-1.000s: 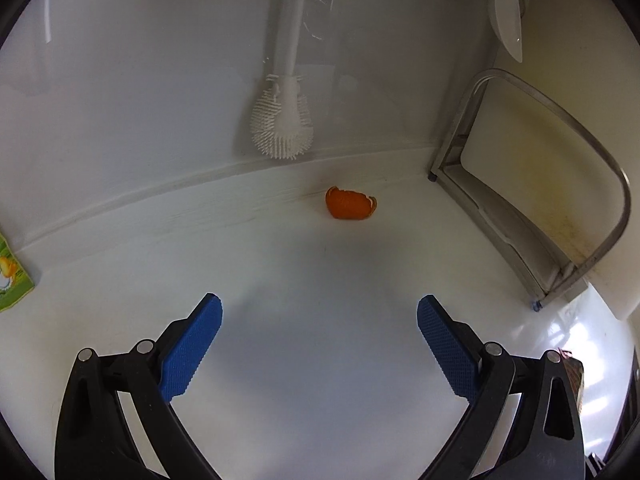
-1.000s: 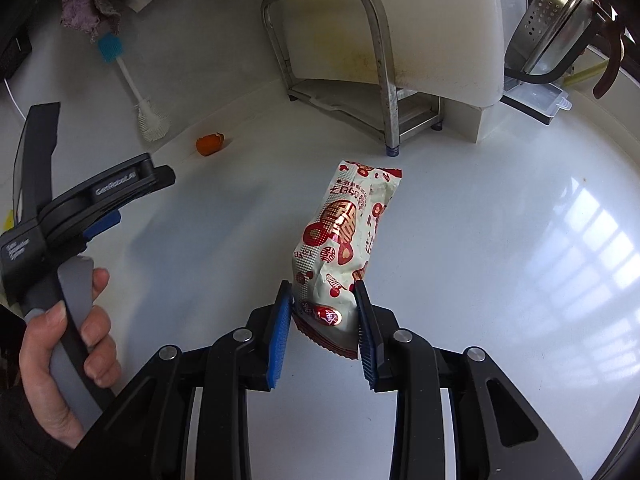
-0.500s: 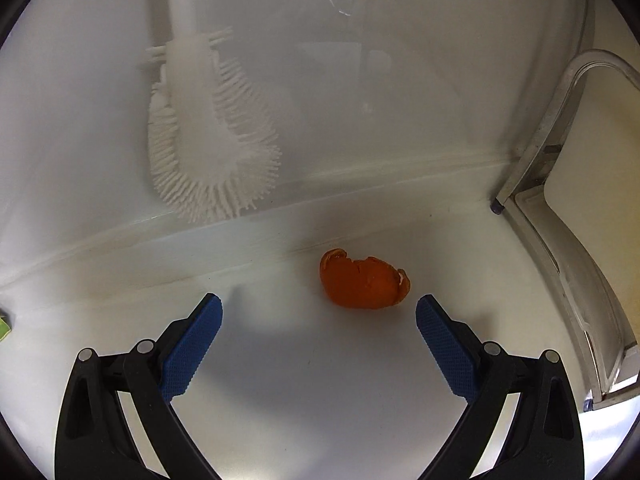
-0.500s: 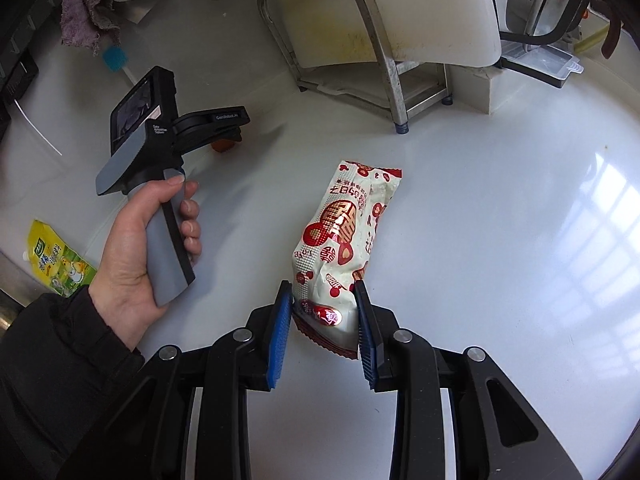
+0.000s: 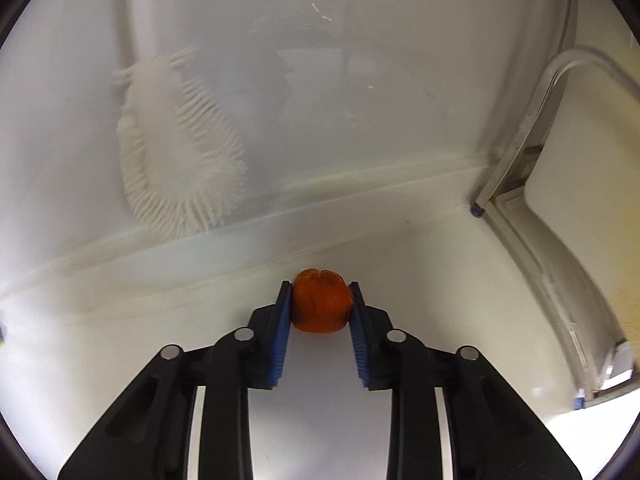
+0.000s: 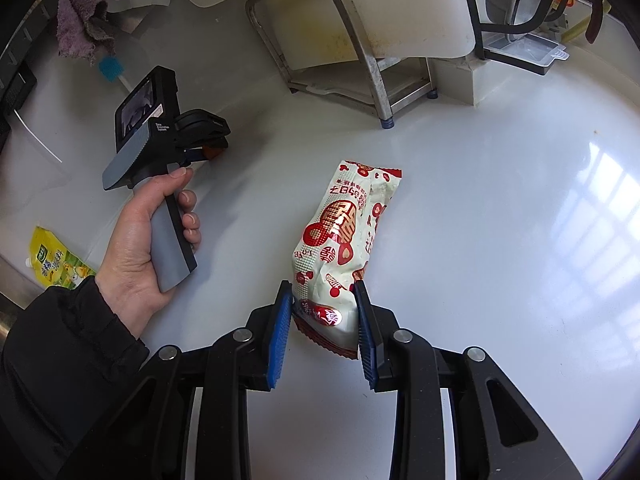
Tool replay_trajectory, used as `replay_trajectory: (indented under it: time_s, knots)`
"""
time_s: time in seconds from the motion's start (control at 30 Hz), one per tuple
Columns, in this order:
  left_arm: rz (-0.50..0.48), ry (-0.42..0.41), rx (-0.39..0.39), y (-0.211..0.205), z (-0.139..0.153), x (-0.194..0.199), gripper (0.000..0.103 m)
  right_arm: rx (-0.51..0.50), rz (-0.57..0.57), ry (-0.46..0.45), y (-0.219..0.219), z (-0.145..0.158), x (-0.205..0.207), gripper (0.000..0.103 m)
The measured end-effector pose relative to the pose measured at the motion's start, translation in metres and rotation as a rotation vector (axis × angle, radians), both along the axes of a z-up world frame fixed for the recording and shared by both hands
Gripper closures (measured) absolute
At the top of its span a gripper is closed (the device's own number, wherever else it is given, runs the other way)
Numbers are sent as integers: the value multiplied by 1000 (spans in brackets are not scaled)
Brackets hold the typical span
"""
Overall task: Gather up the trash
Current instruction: 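Carry the snack bag and orange peel over the basket with both tools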
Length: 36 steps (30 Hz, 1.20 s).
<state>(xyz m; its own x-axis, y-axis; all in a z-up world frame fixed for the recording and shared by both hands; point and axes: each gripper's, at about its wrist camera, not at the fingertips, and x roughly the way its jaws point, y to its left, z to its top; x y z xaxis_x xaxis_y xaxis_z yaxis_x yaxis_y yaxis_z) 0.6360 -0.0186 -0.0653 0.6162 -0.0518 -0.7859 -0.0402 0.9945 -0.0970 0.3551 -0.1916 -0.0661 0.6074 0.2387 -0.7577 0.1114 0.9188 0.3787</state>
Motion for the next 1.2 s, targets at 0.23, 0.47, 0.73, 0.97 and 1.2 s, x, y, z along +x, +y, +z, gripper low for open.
replay_trajectory:
  time_s: [0.23, 0.47, 0.73, 0.97, 1.2]
  knots:
    - [-86, 12, -18, 17, 13, -76, 79, 27, 23, -18, 1, -2, -14, 73]
    - [-131, -24, 20, 46, 46, -190, 79, 62, 60, -25, 2, 7, -45, 73]
    - [-183, -75, 89, 31, 69, -294, 79, 47, 115, -85, -8, 27, -101, 73]
    - [-236, -123, 79, 6, 67, -346, 79, 57, 99, -116, -24, 26, -139, 73]
    - [-258, -159, 71, -9, 70, -384, 79, 51, 119, -165, -31, 36, -168, 73]
